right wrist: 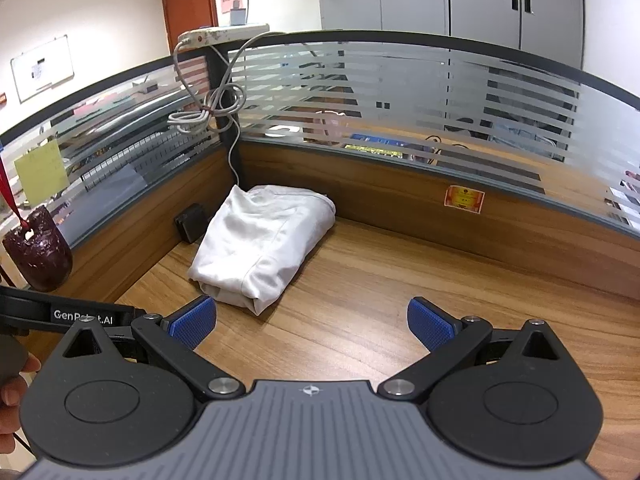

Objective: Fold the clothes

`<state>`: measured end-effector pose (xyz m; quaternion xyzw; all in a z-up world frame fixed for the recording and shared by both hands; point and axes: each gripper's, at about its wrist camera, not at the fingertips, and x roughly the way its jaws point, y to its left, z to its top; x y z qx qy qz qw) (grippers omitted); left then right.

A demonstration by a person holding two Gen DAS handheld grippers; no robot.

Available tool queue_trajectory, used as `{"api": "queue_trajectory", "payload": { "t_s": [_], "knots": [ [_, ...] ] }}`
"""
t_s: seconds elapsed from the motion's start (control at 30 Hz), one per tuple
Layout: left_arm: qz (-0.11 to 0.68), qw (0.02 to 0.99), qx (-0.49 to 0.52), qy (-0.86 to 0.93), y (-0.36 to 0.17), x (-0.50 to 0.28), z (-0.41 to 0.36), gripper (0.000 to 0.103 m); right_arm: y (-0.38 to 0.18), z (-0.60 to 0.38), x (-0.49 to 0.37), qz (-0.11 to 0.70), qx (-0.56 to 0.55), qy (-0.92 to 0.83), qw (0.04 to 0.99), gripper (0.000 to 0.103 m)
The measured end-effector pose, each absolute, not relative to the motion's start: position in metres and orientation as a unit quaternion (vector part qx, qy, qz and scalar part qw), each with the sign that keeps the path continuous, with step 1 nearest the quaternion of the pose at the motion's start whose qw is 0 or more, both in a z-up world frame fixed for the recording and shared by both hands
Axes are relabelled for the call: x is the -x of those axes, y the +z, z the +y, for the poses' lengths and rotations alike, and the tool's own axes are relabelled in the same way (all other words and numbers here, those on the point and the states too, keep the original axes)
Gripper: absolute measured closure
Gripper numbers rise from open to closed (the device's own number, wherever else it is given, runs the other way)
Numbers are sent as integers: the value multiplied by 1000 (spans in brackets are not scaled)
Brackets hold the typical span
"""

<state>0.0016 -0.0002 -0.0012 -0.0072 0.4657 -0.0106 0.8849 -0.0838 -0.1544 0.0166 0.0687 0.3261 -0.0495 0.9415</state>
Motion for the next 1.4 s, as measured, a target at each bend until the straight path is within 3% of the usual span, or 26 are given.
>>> {"api": "queue_trajectory", "payload": {
  "t_s": [1.4],
  "knots": [
    [484,875,-3,0,-7,-9,-2,0,15,-163,80,329,-84,-51,939,1]
  ]
}}
